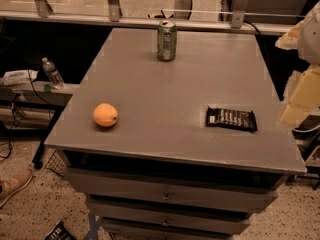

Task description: Pick orange

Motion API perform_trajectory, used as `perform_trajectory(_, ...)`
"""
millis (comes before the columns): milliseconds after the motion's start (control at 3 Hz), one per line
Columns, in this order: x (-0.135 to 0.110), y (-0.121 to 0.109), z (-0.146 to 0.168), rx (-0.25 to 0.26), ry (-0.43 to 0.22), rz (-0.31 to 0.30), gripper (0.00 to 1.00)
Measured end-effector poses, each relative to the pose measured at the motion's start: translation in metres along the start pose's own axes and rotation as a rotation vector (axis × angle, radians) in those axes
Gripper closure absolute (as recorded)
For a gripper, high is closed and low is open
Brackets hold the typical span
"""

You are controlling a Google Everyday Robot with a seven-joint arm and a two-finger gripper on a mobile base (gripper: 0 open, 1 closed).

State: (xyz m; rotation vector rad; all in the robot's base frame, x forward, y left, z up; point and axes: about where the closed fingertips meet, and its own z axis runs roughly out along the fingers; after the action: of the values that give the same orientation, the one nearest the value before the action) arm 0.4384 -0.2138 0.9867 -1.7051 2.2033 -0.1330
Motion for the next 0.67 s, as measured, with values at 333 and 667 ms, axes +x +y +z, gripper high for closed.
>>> perform_trajectory(333, 0.000, 0.000, 0.000, 0.000, 0.000, 0.000, 0.00)
perform_trajectory(667, -0.023, -0.007, 0.006, 0.002, -0.093, -0.014, 0.00)
